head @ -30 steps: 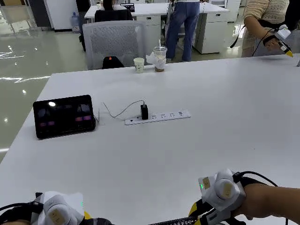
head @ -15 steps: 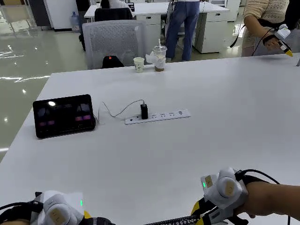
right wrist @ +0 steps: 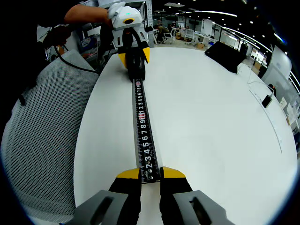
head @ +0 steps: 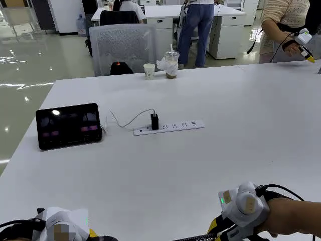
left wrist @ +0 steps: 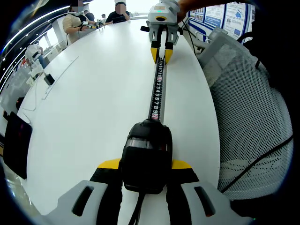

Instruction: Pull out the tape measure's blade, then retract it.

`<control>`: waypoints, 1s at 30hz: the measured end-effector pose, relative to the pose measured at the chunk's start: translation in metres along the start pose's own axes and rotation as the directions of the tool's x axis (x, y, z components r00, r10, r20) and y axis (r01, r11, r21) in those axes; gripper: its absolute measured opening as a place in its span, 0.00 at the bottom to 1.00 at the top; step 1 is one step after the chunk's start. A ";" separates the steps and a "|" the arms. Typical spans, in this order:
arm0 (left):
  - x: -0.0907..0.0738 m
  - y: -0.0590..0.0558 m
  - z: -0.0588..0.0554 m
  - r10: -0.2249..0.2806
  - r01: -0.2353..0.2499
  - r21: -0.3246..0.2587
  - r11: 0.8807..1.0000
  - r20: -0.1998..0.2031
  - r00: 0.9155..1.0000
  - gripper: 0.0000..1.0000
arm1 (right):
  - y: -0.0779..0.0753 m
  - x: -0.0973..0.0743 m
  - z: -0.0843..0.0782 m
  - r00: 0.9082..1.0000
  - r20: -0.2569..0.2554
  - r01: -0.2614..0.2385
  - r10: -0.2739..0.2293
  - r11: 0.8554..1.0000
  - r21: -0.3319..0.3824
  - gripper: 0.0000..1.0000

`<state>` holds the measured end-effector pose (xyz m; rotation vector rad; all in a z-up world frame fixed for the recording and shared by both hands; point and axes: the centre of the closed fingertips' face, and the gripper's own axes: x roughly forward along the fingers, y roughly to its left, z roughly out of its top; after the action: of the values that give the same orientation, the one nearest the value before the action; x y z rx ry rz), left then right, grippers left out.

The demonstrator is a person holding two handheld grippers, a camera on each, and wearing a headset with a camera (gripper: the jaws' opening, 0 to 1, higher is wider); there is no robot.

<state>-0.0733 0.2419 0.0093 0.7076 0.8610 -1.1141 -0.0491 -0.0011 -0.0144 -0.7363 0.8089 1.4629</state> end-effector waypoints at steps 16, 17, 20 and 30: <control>0.000 0.000 0.000 0.001 -0.001 0.000 1.000 -0.002 1.000 0.30 | -0.001 -0.004 -0.006 1.000 -0.009 0.001 -0.001 1.000 0.003 0.11; 0.000 0.000 0.000 0.001 -0.001 0.000 1.000 -0.001 1.000 0.30 | -0.001 -0.004 -0.007 1.000 -0.010 0.001 -0.001 1.000 0.002 0.11; 0.000 0.000 0.000 0.002 -0.002 -0.001 1.000 -0.001 1.000 0.30 | -0.001 -0.005 -0.008 1.000 -0.011 0.002 -0.002 1.000 0.004 0.11; 0.001 0.001 0.001 0.000 0.000 -0.002 1.000 -0.001 1.000 0.30 | -0.001 -0.004 -0.007 1.000 -0.023 0.000 0.000 1.000 -0.001 0.12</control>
<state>-0.0724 0.2409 0.0086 0.7065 0.8628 -1.1131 -0.0485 -0.0097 -0.0148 -0.7555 0.8259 1.4578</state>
